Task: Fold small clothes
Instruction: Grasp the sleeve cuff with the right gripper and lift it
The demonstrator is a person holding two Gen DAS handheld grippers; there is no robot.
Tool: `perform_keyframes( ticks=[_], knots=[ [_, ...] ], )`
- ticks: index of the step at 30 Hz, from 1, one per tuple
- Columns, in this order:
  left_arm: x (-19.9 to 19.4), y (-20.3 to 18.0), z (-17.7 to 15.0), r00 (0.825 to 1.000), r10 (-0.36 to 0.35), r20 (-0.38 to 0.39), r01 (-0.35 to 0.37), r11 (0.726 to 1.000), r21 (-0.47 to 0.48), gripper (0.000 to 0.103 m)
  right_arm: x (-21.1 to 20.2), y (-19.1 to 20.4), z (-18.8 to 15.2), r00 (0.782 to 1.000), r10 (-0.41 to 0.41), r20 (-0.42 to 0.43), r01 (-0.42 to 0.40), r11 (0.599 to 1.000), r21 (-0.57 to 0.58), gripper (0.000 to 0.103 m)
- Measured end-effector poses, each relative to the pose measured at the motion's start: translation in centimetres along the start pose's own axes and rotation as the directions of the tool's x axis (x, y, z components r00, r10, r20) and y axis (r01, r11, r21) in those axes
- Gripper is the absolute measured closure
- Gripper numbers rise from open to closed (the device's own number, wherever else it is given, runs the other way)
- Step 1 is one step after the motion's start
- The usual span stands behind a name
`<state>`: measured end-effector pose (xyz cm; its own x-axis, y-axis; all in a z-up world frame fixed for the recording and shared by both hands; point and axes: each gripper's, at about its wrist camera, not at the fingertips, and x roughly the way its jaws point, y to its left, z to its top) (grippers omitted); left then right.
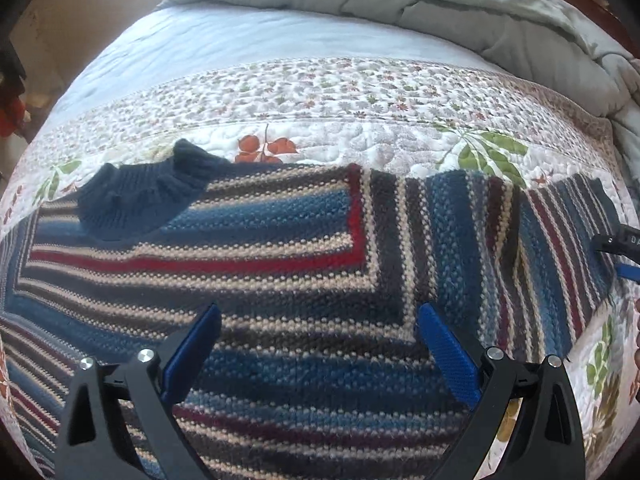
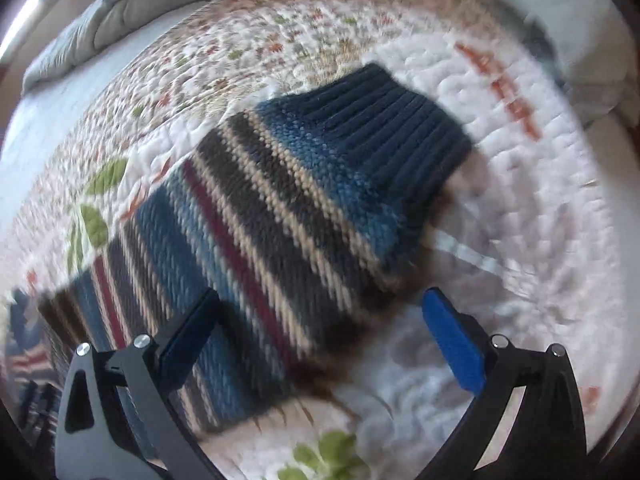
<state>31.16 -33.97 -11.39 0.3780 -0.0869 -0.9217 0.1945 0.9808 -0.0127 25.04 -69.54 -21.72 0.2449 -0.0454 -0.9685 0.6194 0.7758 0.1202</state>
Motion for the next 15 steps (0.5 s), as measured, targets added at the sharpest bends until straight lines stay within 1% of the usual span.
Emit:
perform_keyframes(
  ticks=[2,3,4,5,6,7,8,9,11,13,15],
  knots=[
    [0.1,0.6,0.0,1.000,0.017,0.009,-0.017,1.000,0.002,0.004,0.5,-0.4,0.5,1.000,0.020,0.017,-0.021,0.999,0.032,0.002],
    [0.1,1.2,-0.1,0.999,0.029,0.013,-0.029,1.000,0.004,0.004,0.5,-0.6,0.7,0.999,0.027,0.041,-0.029,0.998,0.051,0.007],
    [0.1,1.7,-0.1,0.999,0.037,0.015,-0.037,0.999,0.004,0.004,0.3,-0.6,0.7,0.998,0.032,0.063,-0.036,0.997,0.064,0.027],
    [0.0,2.4,-0.2,0.999,0.044,0.018,-0.044,0.999,0.002,0.004,-0.1,-0.6,0.7,0.996,0.023,0.083,-0.029,0.997,0.072,0.038],
    [-0.2,3.3,-0.3,0.998,0.055,0.025,-0.055,0.998,0.001,0.004,-0.6,-0.7,0.8,0.994,0.040,0.098,-0.048,0.996,0.077,0.068],
    [-0.4,4.1,-0.5,0.997,0.069,0.034,-0.069,0.998,0.000,0.004,-1.2,-0.9,0.8,0.989,0.107,0.099,-0.116,0.989,0.087,0.093],
    [-0.7,5.3,-0.7,0.995,0.088,0.044,-0.088,0.996,-0.001,0.004,-1.7,-1.0,0.9,0.983,0.154,0.098,-0.163,0.981,0.102,0.093],
    [-1.1,6.2,-0.8,0.994,0.098,0.048,-0.098,0.995,-0.005,0.004,-2.7,-1.0,0.8,0.976,0.182,0.117,-0.196,0.973,0.119,0.093],
    [-2.1,8.7,-1.2,0.991,0.117,0.063,-0.116,0.993,-0.019,0.004,-5.3,0.2,0.5,0.962,0.205,0.182,-0.222,0.972,0.081,0.093],
    [-3.2,10.9,-1.7,0.989,0.131,0.076,-0.129,0.991,-0.028,0.004,-9.0,3.3,-0.8,0.935,0.259,0.243,-0.257,0.965,-0.041,0.093],
    [-4.6,13.3,-2.2,0.985,0.145,0.090,-0.142,0.989,-0.042,0.004,-11.8,7.0,-2.6,0.908,0.329,0.259,-0.293,0.941,-0.169,0.093]
  ],
)
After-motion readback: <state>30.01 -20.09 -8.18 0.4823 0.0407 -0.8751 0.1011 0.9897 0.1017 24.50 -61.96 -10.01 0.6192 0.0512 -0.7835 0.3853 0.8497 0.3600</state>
